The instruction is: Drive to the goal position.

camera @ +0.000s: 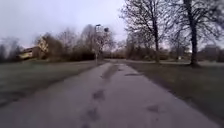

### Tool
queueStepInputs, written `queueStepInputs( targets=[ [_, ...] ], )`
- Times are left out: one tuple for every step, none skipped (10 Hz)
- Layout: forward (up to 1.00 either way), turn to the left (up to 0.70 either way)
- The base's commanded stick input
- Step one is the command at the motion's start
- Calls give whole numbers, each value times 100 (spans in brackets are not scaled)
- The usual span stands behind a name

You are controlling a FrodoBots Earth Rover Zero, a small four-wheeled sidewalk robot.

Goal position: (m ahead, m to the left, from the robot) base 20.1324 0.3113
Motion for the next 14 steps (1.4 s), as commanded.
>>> queueStepInputs(
  targets=[
    [100,0],
    [100,0],
    [100,0],
    [100,0],
    [100,0],
    [100,0],
    [100,0],
    [100,0],
    [100,0],
    [100,0],
    [100,0],
    [100,0],
    [100,0],
    [100,0]
  ],
)
